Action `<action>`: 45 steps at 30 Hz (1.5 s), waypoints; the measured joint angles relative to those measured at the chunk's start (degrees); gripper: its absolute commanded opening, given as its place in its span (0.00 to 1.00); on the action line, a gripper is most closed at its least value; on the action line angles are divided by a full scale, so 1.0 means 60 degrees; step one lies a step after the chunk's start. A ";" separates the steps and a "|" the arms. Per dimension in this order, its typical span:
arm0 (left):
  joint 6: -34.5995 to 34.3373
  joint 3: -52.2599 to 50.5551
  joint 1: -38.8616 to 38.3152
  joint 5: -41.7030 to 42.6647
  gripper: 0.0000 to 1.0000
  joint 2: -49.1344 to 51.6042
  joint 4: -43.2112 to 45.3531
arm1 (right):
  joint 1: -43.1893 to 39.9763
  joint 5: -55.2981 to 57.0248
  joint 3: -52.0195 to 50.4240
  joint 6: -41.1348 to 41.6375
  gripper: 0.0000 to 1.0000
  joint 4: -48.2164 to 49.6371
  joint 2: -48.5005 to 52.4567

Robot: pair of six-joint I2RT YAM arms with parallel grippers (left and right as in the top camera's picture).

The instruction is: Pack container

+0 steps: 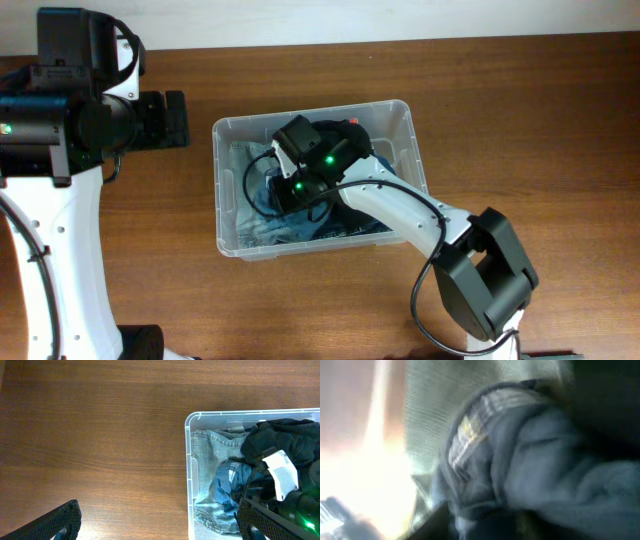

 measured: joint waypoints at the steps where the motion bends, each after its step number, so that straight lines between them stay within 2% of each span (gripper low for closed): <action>1: 0.0000 0.0000 0.0000 0.0000 1.00 0.0000 0.0000 | 0.0004 -0.0036 0.0018 -0.0124 0.57 -0.0098 -0.0084; 7: -0.0004 -0.0004 0.0000 0.0000 0.99 0.0000 0.0000 | 0.0007 0.0561 -0.0033 -0.1257 0.74 -0.0747 -0.1406; 8: 0.0000 0.0000 0.0000 0.0000 0.99 0.0000 0.0000 | -0.0004 0.0783 -0.0040 -0.1417 0.91 -0.0747 -0.1763; 9: 0.0000 0.0000 0.0000 0.0000 1.00 0.0000 0.0000 | -0.0007 0.1002 -0.0040 -0.1552 0.99 -0.0743 -0.2124; 16: 0.0000 0.0000 0.0000 0.0000 0.99 0.0000 0.0000 | -0.0058 0.2539 -0.0036 -0.2481 0.98 -0.1024 -0.5038; 24: 0.0000 0.0000 0.0000 -0.0004 0.99 0.0000 0.0004 | -0.0295 0.4098 -0.0040 -0.3424 0.99 -0.2667 -0.7093; 36: 0.0000 0.0000 0.0000 0.0000 0.99 0.0000 0.0004 | -0.3319 0.4845 -0.0098 -0.3497 0.98 -0.3668 -0.9868; 41: 0.0000 0.0000 0.0000 0.0004 0.99 0.0000 0.0000 | -0.4710 0.4801 -0.1566 -0.3504 0.99 -0.2718 -1.1107; 45: -0.0004 0.0000 0.0000 0.0000 0.99 0.0000 0.0004 | -0.5927 0.4280 -0.4218 -0.3490 0.98 -0.1118 -1.2513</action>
